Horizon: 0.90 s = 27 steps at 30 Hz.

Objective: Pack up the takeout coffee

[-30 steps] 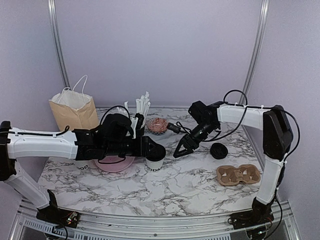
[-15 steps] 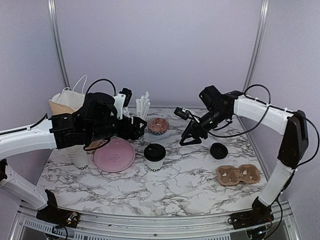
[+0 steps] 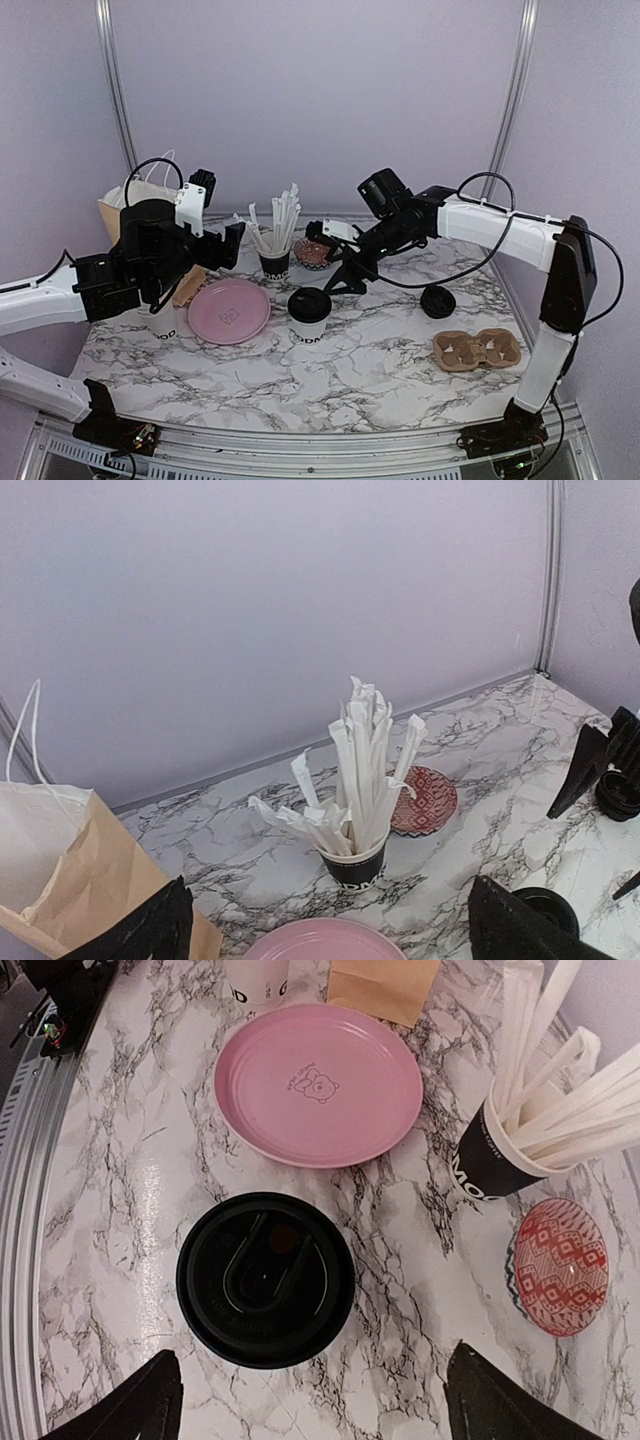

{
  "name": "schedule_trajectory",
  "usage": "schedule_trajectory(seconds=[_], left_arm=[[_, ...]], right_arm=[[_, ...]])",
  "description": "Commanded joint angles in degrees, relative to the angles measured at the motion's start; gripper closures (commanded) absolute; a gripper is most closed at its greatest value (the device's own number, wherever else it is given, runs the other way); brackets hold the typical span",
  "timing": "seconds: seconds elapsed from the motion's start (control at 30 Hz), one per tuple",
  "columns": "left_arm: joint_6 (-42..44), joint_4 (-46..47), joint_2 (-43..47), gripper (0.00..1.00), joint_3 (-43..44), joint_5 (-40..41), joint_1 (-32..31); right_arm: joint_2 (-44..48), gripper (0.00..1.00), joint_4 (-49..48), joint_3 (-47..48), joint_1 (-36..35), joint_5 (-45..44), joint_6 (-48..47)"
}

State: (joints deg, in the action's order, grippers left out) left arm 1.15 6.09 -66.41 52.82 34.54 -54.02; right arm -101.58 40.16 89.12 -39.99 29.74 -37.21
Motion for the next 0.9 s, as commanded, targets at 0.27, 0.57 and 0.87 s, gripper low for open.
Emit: schedule_trajectory(seconds=[0.27, 0.57, 0.87], left_arm=[[3.2, 7.7, 7.1, 0.04, -2.6, 10.2, 1.0], [2.1, 7.5, 5.8, 0.04, -2.5, 7.3, 1.2], [1.8, 6.1, 4.9, 0.04, -2.0, 6.4, 1.2]], right_arm=[[-12.1, 0.11, 9.4, 13.0, -4.7, -1.0, -4.4], [-16.4, 0.10, 12.4, 16.9, -4.7, 0.2, -3.0], [-17.6, 0.10, 13.9, 16.8, -4.8, 1.3, -3.0]])
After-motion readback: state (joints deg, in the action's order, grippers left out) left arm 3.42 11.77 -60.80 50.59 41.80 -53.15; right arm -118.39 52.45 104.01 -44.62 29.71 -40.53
